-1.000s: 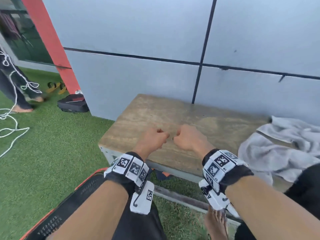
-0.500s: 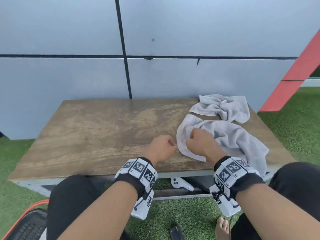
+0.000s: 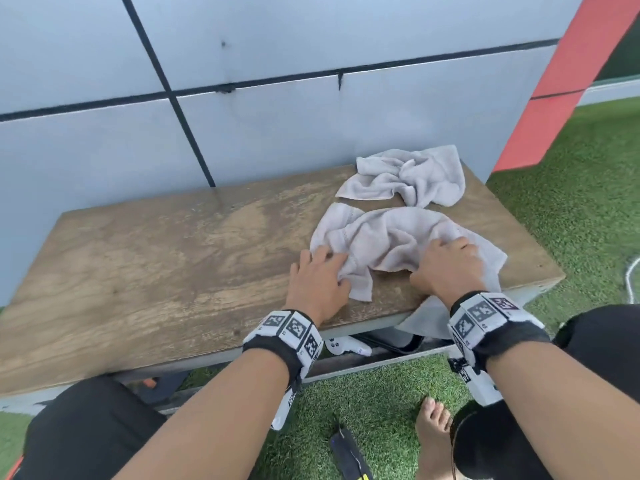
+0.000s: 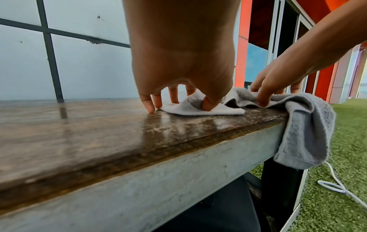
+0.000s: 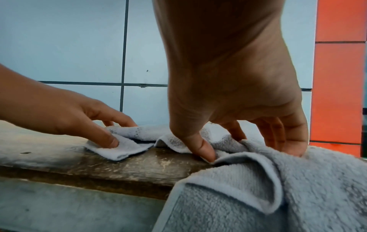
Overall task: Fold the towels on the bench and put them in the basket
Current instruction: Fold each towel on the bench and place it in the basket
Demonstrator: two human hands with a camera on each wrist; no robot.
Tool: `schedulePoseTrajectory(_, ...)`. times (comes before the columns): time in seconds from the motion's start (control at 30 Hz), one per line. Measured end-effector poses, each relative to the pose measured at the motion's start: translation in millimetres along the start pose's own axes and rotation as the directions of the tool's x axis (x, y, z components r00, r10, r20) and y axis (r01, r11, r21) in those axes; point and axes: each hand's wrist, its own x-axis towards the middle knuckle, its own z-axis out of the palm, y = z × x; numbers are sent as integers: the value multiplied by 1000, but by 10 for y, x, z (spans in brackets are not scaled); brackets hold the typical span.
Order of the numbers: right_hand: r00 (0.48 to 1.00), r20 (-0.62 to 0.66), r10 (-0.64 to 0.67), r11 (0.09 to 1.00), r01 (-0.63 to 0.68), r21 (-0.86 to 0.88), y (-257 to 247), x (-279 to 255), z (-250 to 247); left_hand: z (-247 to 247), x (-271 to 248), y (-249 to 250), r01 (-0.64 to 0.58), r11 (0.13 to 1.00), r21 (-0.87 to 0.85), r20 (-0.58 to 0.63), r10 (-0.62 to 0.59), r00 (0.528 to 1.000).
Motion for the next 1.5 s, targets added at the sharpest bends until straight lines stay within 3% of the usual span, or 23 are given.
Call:
schedulePoseTrajectory(0.1, 996, 10, -90, 995, 90, -30, 74, 78, -49, -3, 54, -18, 10, 1000, -7, -58, -10, 998)
schedulePoseTrajectory(0.17, 991, 39, -131, 991, 130, 39, 128, 135, -82, -34, 77, -35, 21, 999, -43, -72, -24, 997)
schedulePoseTrajectory(0.27, 988, -5, -155, 945, 150, 291, 72, 225, -208, -141, 94, -88, 43, 985, -166, -136, -66, 989)
schedulePoseTrajectory(0.4, 968, -193, -163, 780, 246, 575, -318, 278, -659, -383, 85, -212, 66, 935, -349, -277, -170, 946)
schedulePoseTrajectory(0.5, 902, -339, -268, 670, 427, 607, -651, 222, -1012, -658, -20, -300, 35, 875, -483, -390, -251, 886)
schedulePoseTrajectory(0.57, 836, -385, -391, 562, 548, 620, -844, 166, -1144, -862, -114, -359, -7, 826, -563, -477, -318, 820)
schedulePoseTrajectory(0.67, 736, -296, -608, 433, 621, 654, -1069, 43, -1181, -1071, -228, -492, -60, 751, -658, -538, -414, 734)
schedulePoseTrajectory(0.73, 700, -191, -688, 441, 612, 656, -1165, -99, -1145, -1124, -304, -606, -72, 719, -692, -541, -449, 712)
schedulePoseTrajectory(0.8, 670, -125, -732, 450, 613, 649, -1213, -222, -1057, -1134, -387, -693, -68, 721, -690, -524, -432, 734)
schedulePoseTrajectory(0.97, 535, -188, -824, 278, 670, 689, -1324, -468, -887, -1073, -478, -767, -44, 741, -671, -353, -267, 897)
schedulePoseTrajectory(1.13, 521, -336, -784, 330, 809, 486, -1388, -446, -851, -1036, -521, -683, -55, 710, -702, -271, -195, 943)
schedulePoseTrajectory(1.23, 550, -339, -763, 396, 812, 429, -1379, -412, -853, -1056, -525, -766, -41, 691, -722, -227, -180, 957)
schedulePoseTrajectory(1.37, 622, -376, -687, 460, 773, 438, -1283, -371, -877, -1083, -488, -959, 47, 874, -483, -220, -174, 960)
schedulePoseTrajectory(1.5, 683, -311, -661, 534, 719, 444, -1218, -355, -798, -1163, -430, -1066, 76, 852, -517, -248, -234, 940)
